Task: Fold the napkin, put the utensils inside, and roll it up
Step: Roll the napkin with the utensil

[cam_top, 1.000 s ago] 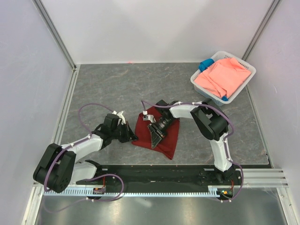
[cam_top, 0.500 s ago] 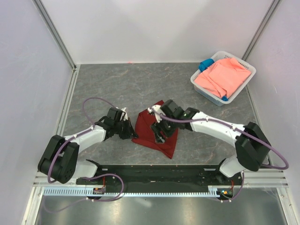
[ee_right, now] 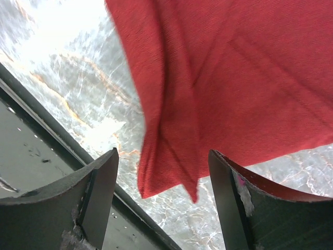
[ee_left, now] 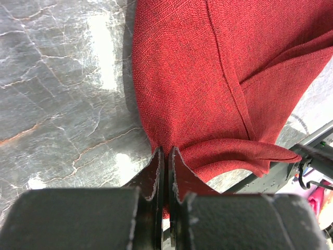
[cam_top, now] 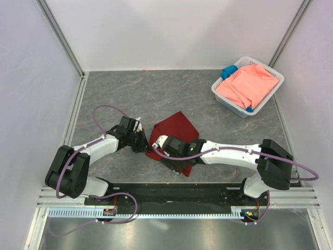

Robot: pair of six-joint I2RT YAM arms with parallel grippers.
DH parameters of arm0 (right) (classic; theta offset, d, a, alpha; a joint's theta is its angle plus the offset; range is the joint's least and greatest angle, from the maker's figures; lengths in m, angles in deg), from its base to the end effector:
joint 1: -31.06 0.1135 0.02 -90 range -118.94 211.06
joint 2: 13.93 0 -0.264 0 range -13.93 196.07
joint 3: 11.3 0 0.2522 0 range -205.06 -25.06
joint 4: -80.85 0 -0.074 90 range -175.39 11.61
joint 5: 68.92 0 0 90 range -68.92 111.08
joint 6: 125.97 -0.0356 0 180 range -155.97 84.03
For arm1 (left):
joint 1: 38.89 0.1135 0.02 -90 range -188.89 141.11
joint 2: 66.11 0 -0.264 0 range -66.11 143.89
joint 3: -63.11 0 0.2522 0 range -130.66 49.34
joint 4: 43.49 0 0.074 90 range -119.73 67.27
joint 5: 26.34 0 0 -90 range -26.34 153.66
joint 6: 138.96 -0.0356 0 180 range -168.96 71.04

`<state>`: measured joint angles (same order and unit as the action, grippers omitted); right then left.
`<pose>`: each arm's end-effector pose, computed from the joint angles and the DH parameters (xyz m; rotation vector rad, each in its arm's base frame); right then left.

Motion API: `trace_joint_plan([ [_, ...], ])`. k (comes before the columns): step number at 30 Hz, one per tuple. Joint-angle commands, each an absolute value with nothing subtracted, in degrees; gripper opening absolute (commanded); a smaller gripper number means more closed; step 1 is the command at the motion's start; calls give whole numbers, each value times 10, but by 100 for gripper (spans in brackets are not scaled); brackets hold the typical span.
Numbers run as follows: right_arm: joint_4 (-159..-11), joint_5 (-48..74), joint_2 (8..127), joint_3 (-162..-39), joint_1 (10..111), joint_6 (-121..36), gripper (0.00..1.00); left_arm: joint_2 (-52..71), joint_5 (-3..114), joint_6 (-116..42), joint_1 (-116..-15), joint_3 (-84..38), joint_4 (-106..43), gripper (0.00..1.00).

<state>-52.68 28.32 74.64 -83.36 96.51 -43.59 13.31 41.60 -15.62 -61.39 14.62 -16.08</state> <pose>0.1308 0.2755 0.2084 -1.2594 2.3641 0.2469 0.2203 -0.1057 0.1523 -0.1070 2.7144 -0.8273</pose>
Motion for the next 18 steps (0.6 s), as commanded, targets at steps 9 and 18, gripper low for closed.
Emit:
trace_joint_plan([
  [9, -467, 402, 819, -846, 1034, -501, 76, 148, 439, -193, -601, 130, -138, 2],
  [18, -458, 395, 830, -828, 1036, -511, 62, 150, 437, -195, -595, 129, -138, 2],
])
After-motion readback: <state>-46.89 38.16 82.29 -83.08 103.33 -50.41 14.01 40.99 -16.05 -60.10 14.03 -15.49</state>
